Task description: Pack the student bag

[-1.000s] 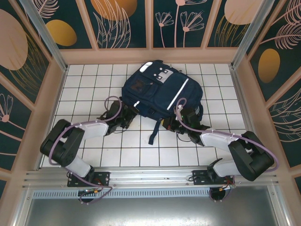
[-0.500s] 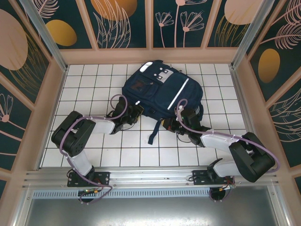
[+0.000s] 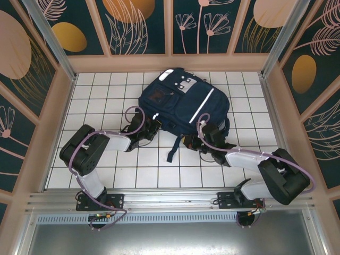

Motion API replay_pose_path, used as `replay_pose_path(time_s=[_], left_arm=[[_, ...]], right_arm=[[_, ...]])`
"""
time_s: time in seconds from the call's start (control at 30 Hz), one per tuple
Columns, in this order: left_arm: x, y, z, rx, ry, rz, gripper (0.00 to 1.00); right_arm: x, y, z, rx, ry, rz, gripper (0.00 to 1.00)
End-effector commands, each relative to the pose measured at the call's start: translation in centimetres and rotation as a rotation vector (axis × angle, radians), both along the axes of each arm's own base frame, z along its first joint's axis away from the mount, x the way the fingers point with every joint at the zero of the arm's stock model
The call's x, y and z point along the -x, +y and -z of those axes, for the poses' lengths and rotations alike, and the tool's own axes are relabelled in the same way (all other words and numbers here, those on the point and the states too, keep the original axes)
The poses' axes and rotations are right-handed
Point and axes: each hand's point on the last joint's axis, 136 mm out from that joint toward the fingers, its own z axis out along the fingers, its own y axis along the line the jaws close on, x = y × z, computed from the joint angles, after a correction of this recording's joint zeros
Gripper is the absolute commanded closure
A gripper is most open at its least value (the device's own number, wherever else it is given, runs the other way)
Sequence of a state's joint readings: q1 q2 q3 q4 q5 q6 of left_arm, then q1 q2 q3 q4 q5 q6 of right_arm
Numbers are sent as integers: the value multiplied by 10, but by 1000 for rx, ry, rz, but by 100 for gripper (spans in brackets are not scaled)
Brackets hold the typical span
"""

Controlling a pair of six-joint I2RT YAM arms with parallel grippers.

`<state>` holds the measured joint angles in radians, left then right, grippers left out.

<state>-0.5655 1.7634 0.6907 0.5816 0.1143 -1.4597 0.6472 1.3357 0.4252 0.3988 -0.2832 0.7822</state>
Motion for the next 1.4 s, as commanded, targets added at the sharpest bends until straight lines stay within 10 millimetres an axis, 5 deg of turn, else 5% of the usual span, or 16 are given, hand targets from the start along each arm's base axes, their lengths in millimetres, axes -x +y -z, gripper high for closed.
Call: replay_pose_path(time_s=[0.0, 0.37, 0.57, 0.73, 1.1, 1.23, 1.37], left_arm=[[-17, 3, -22, -17, -82, -52, 100], [-10, 20, -4, -89, -48, -94, 100], [-11, 18, -9, -105, -71, -72, 100], [-11, 27, -22, -147, -95, -90, 100], [-10, 47, -15, -189, -76, -126, 100], [-12, 47, -21, -235, -79, -74, 100], [-2, 41, -30, -263, -76, 8, 51]], right_arm=[[11, -12, 15, 90, 21, 6, 100], [19, -45, 9, 191, -7, 73, 100], [21, -56, 15, 267, 60, 86, 100], [18, -86, 23, 427, 146, 217, 100], [14, -110, 15, 514, 169, 300, 100], [19, -66, 1, 316, 127, 116, 100], [32, -19, -24, 107, 116, -77, 100]])
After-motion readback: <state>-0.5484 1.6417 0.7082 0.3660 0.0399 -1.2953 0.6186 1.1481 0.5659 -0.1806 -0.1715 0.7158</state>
